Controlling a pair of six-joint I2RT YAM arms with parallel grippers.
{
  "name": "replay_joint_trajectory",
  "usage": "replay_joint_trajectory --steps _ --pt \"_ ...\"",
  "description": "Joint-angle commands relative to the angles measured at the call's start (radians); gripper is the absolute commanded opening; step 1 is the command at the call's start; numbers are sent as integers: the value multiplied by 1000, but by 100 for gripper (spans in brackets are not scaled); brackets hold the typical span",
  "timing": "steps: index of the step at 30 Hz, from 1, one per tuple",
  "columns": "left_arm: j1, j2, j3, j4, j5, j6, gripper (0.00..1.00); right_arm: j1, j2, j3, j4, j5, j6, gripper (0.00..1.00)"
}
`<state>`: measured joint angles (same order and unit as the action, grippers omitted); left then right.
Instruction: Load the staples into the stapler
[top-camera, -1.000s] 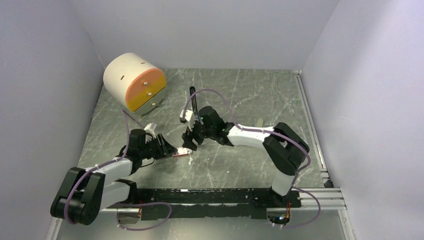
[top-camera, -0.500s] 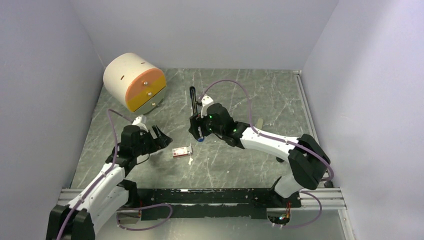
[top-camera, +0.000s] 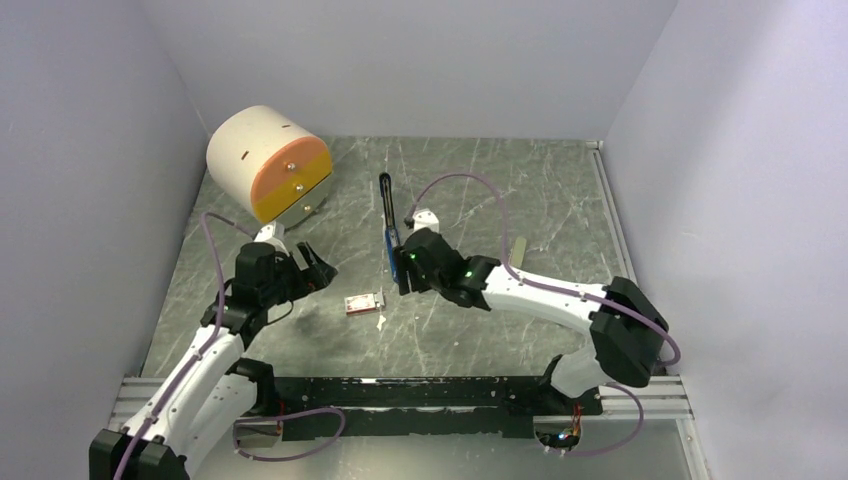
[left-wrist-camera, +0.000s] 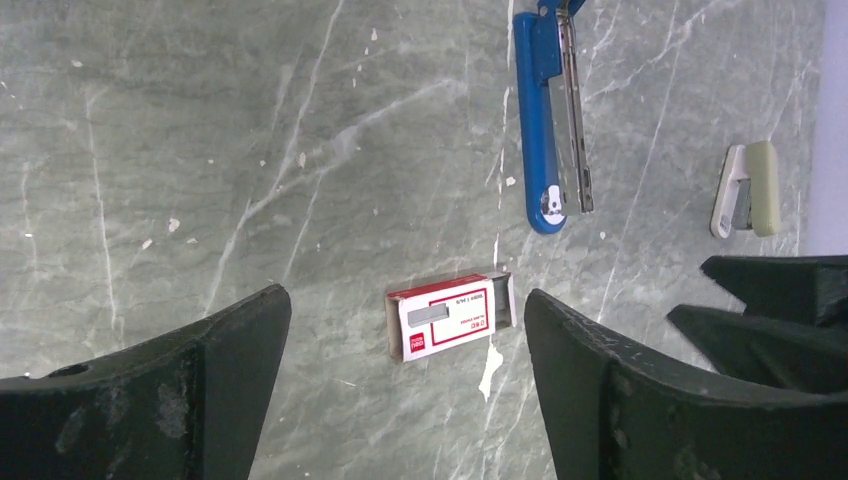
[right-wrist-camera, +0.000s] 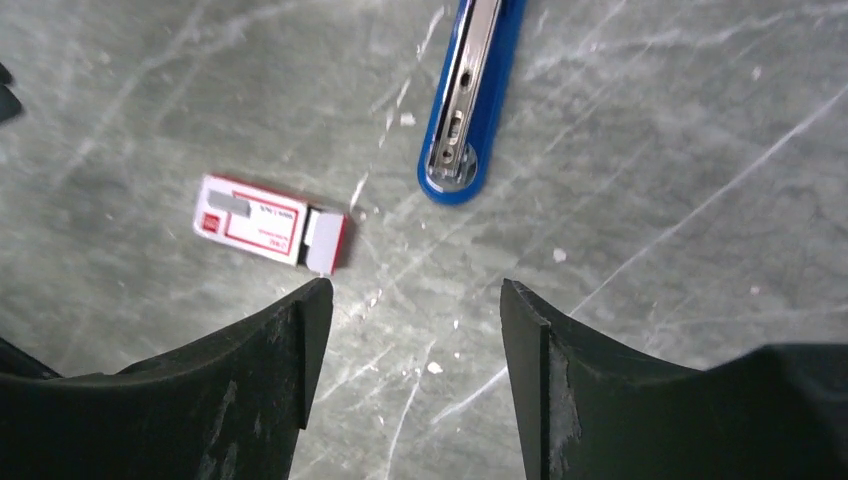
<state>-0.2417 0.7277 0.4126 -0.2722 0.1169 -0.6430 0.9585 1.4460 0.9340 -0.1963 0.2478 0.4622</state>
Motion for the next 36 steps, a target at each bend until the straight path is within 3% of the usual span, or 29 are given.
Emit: replay_joint_trajectory --steps 1,8,16,23,28,32,34,36 --pt "-5 35 -7 29 50 20 88 59 71 39 -87 120 57 66" --pt "-8 75 -26 63 118 18 69 89 228 150 -141 56 129 67" --pt "-14 161 -57 104 163 3 77 130 351 246 -124 54 162 66" --pt "-17 231 -86 155 180 -10 74 134 404 243 -134 65 173 45" --pt "-18 264 -99 182 175 -4 69 139 416 253 -132 52 150 39" --pt "-18 271 -102 185 178 -4 66 138 420 272 -155 81 153 27" --pt "-18 270 -104 185 177 -4 65 139 421 282 -167 91 152 25" --pt "-18 267 -107 185 173 -5 65 140 426 291 -174 90 143 31"
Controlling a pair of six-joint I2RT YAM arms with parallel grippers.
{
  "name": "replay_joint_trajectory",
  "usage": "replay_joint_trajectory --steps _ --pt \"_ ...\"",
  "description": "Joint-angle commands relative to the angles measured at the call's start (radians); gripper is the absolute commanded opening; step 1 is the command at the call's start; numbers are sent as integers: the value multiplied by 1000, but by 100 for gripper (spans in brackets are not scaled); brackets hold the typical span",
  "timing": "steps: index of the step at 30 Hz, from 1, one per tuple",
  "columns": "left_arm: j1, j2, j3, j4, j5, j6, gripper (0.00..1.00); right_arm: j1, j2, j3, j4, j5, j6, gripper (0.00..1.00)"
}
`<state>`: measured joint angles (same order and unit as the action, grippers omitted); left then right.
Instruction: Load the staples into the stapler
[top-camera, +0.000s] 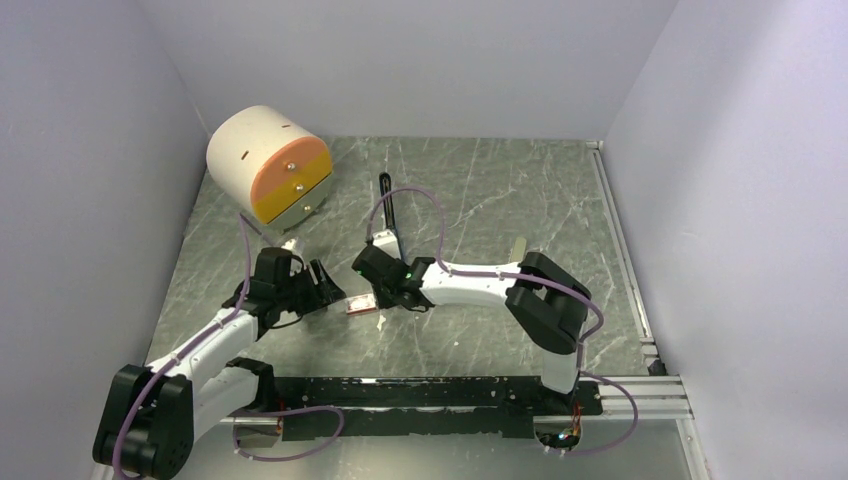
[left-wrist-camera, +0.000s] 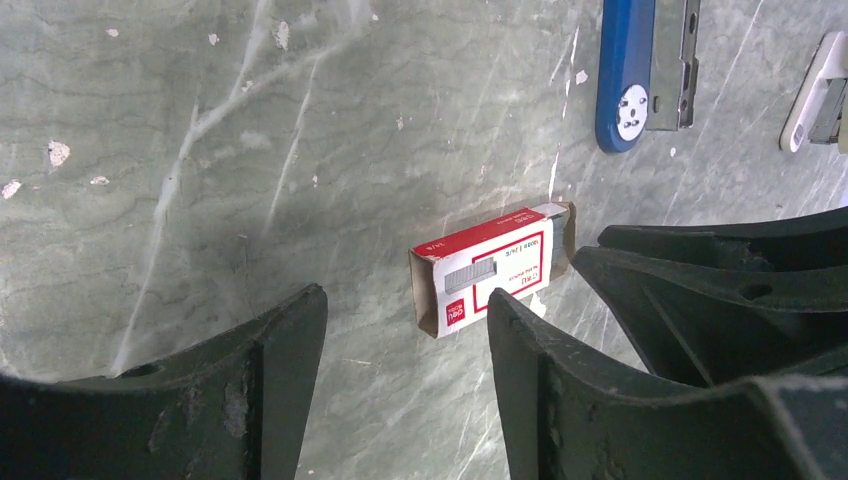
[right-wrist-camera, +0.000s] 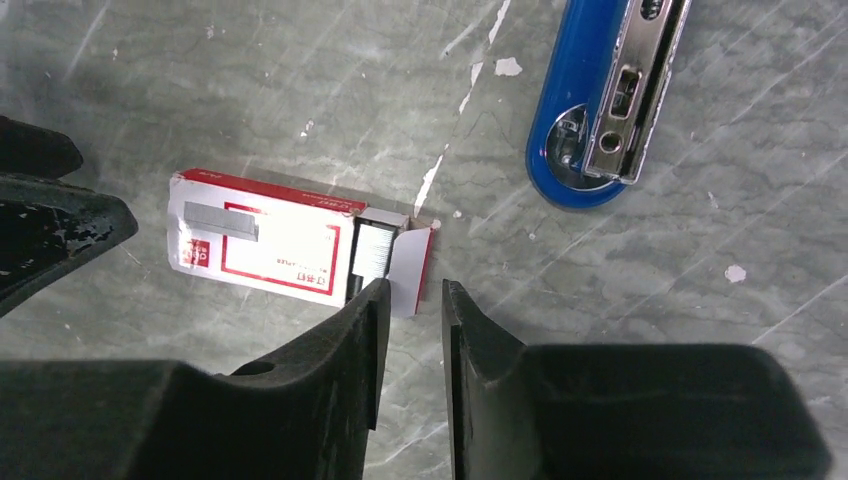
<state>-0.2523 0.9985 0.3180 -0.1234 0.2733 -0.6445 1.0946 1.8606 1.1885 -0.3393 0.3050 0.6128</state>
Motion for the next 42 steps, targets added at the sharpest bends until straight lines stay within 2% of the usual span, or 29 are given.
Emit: replay_joint_trajectory --steps 1,4,9,13,21,29,35,42 --pt "-7 -5 -14 36 15 -5 65 3 15 44 -33 28 -10 35" --pt "-7 -2 -18 36 11 -7 67 3 25 58 -34 -3 -26 46" --pt "-7 1 -30 44 14 -10 67 3 26 52 -25 -8 -36 47" --pt "-7 7 -42 59 30 -22 61 3 43 52 -36 -4 -45 38" --pt "-7 26 -66 115 94 -31 44 4 25 41 -53 14 -35 21" --pt "-7 57 -90 225 182 -51 38 2 16 33 -48 -3 -31 0" --pt "-7 98 -104 275 206 -66 30 1 7 18 -39 -4 -26 0" --pt "-7 94 -98 241 176 -50 13 1 1 10 -43 8 -18 0"
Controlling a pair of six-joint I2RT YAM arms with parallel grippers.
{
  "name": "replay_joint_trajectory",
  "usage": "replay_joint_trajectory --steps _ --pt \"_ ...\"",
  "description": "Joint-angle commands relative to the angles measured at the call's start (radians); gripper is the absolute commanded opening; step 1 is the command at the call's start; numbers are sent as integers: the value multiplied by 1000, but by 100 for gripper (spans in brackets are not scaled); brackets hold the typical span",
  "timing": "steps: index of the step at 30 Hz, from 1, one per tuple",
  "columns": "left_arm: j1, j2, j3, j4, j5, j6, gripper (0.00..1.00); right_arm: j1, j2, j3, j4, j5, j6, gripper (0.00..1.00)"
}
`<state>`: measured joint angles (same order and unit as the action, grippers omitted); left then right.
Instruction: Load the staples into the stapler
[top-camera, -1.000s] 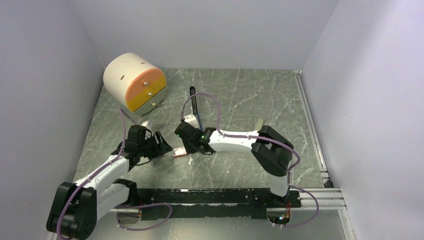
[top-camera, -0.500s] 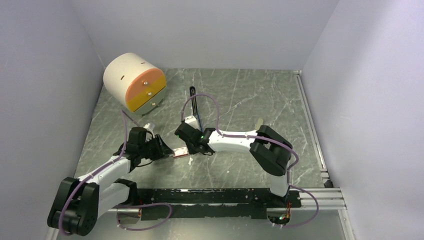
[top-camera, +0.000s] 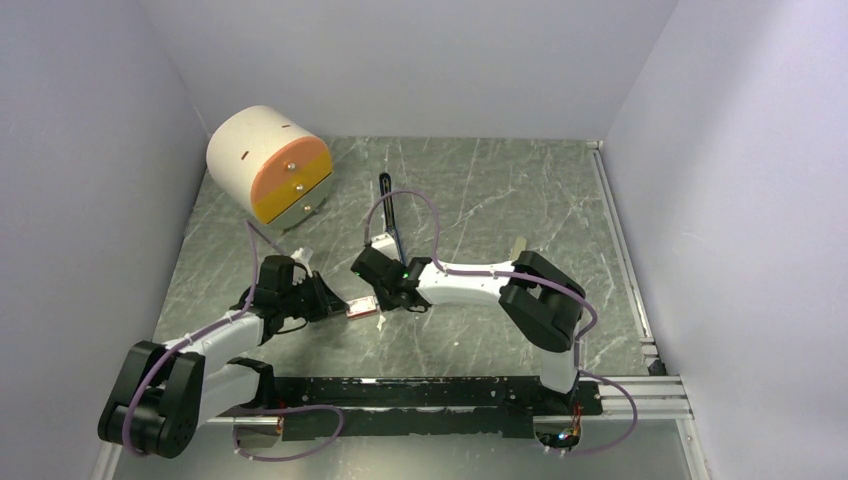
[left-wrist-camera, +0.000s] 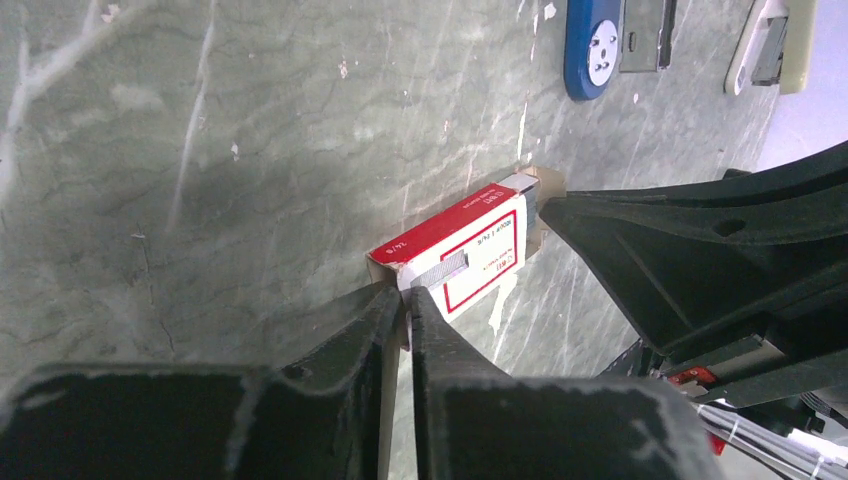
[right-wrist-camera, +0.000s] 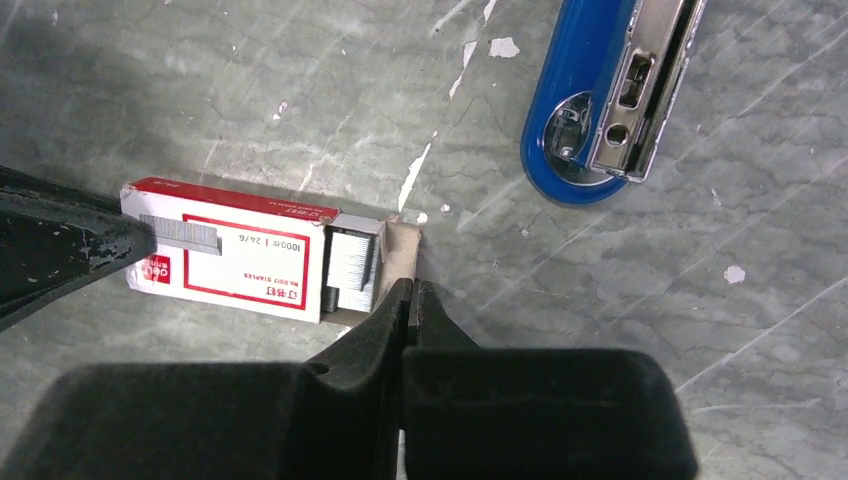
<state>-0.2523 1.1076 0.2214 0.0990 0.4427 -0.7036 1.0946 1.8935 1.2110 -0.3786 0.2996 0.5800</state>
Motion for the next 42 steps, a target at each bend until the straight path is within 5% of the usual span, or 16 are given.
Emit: replay_joint_trajectory --steps 1,3,17,30,39,42 --pt "-7 -18 0 18 6 10 11 0 -37 -16 -6 19 16 0" --pt "-7 -14 2 22 16 17 5 0 -45 -25 -10 28 22 0" --pt "-7 -40 13 -11 -2 27 5 -42 -146 -144 -26 46 61 0" --pt "-7 -92 70 -189 -188 40 6 -100 -247 -264 -24 11 44 1" --pt "-7 -150 113 -288 -281 29 50 -145 -345 -279 -41 7 26 43" --pt "-7 -181 136 -299 -266 37 60 -179 -399 -276 -55 22 7 48"
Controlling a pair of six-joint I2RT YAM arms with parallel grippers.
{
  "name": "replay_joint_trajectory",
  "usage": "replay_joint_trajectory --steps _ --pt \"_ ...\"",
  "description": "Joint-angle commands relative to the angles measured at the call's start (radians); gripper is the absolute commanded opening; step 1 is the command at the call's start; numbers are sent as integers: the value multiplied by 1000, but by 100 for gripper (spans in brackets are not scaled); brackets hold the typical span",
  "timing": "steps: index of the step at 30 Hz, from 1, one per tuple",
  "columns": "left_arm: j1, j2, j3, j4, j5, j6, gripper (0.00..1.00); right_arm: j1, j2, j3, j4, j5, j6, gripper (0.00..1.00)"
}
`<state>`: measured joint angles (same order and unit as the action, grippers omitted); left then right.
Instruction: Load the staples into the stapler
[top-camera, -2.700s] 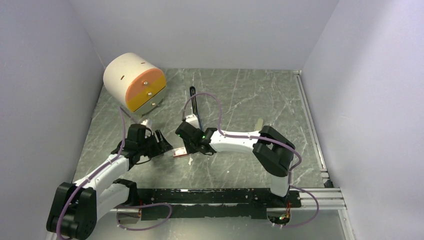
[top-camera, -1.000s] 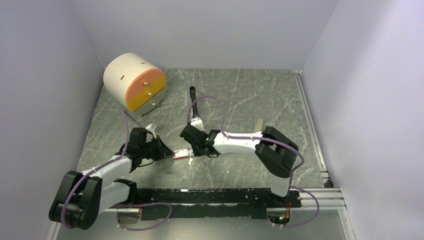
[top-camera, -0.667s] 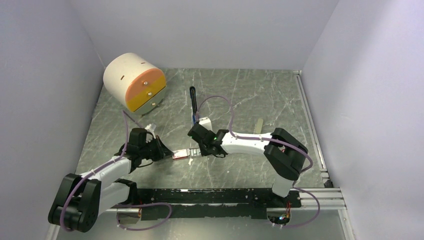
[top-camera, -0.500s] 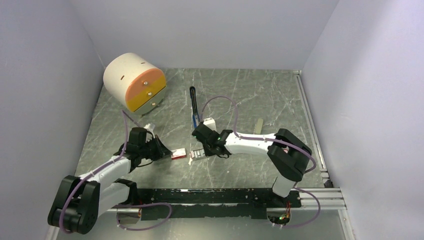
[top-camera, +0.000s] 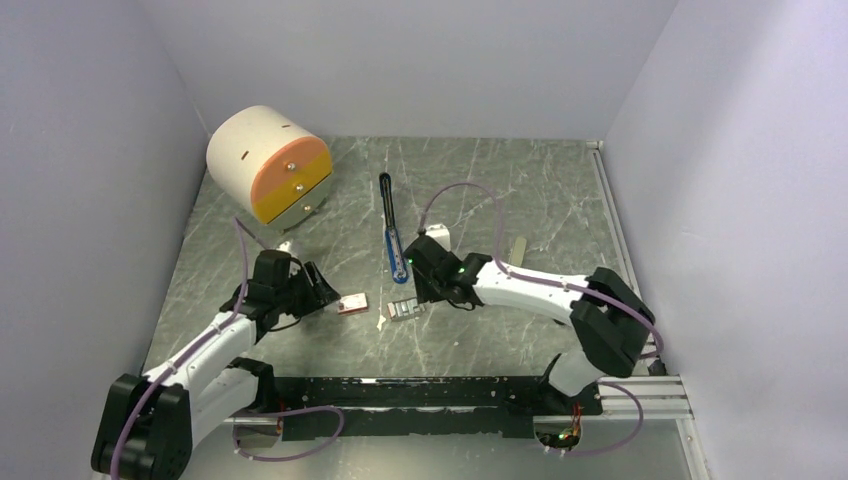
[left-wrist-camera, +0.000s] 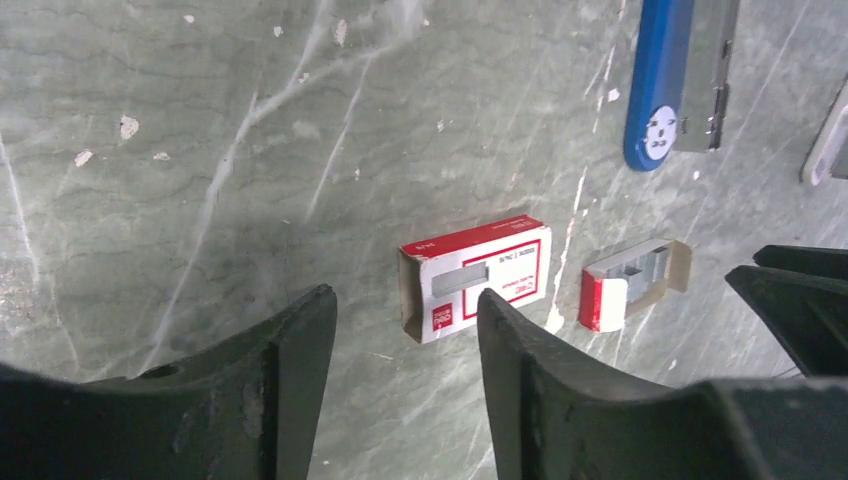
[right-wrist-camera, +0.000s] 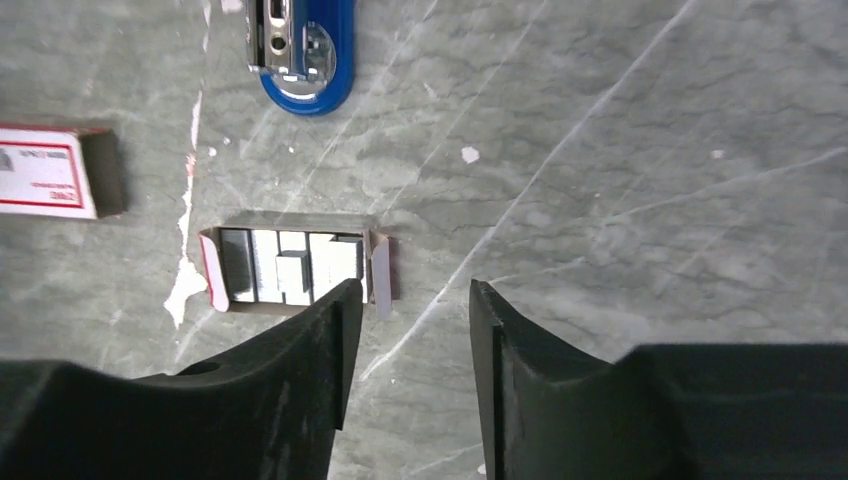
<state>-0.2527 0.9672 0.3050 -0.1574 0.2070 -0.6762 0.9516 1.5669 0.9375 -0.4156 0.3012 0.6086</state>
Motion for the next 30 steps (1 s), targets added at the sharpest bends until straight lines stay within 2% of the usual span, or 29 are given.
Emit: replay_joint_trajectory --steps 1,2,5,7,10,14,19,27,30 --pt "-7 -54 60 -45 -17 12 63 -55 -93 -2 -26 36 -35 50" --pt "-7 -62 70 -49 -7 14 65 -78 -112 0 -40 69 -54 52" --pt "-8 -83 110 -62 20 29 72 -126 -173 3 -87 300 -85 73" --pt "-8 -94 135 -67 43 48 75 -153 -208 -15 -90 428 -92 81" --pt "-8 -110 163 -64 73 71 74 -240 -232 -47 -110 522 -65 84" --pt "-12 -141 166 -46 119 76 72 -317 -243 -94 -191 676 94 85" --pt "-21 -147 131 6 175 48 72 -425 -250 -179 -112 525 149 84" --pt "-68 -112 119 40 181 34 72 -537 -195 -199 23 341 58 66" --pt "-93 -103 127 36 169 38 73 -552 -190 -196 55 287 23 65"
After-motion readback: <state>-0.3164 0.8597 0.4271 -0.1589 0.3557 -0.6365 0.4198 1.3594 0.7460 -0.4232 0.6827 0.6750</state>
